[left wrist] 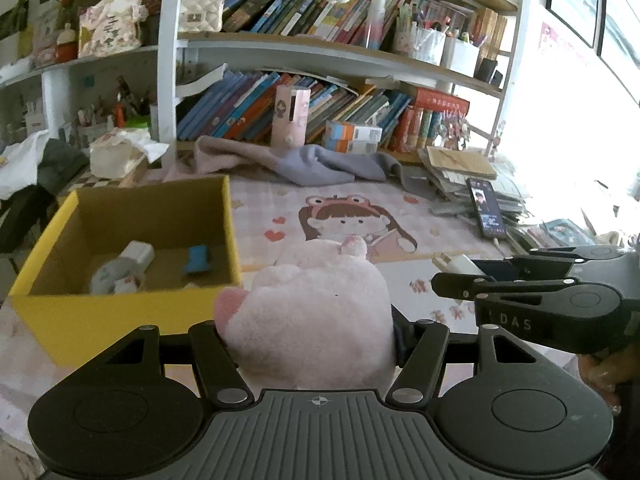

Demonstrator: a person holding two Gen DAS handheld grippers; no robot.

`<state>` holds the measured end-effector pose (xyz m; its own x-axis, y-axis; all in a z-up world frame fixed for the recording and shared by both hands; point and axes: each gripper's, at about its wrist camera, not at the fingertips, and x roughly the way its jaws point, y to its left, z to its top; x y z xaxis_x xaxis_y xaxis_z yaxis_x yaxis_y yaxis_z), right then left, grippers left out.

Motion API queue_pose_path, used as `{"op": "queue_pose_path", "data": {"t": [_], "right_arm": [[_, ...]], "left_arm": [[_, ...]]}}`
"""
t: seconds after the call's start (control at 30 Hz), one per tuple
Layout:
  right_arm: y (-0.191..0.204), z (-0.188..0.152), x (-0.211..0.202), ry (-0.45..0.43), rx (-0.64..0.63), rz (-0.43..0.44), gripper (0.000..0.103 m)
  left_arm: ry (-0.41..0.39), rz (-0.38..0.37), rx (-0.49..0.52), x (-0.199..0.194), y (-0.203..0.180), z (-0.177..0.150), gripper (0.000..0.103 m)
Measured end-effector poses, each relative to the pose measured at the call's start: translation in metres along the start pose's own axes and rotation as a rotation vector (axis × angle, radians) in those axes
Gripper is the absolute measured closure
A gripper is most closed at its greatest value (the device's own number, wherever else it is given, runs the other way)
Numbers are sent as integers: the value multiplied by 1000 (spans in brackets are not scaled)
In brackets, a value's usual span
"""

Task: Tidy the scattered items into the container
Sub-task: 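Carry the plush pig and white charger over the yellow box with both tools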

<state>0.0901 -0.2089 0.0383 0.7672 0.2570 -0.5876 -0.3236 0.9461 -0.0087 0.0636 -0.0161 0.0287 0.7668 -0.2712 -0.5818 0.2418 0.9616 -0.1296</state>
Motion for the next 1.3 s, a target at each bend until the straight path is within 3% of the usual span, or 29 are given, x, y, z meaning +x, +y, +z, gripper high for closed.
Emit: {"op": "queue_pose_path", "data": {"t": [0.3, 0.7, 1.07, 1.3], "right_arm": [[56, -20, -21, 7, -5, 17, 78], [115, -19, -34, -3, -72, 64, 78], [158, -3, -17, -2, -173, 170, 78], [172, 16, 5, -39, -223, 220, 78]], "left_arm": [[14, 12, -19, -41, 30, -31, 40], [-20, 52, -77, -81, 66, -52, 40], [-32, 145, -165, -98, 103, -60, 40], [-62, 212, -171, -94, 123, -48, 40]]}}
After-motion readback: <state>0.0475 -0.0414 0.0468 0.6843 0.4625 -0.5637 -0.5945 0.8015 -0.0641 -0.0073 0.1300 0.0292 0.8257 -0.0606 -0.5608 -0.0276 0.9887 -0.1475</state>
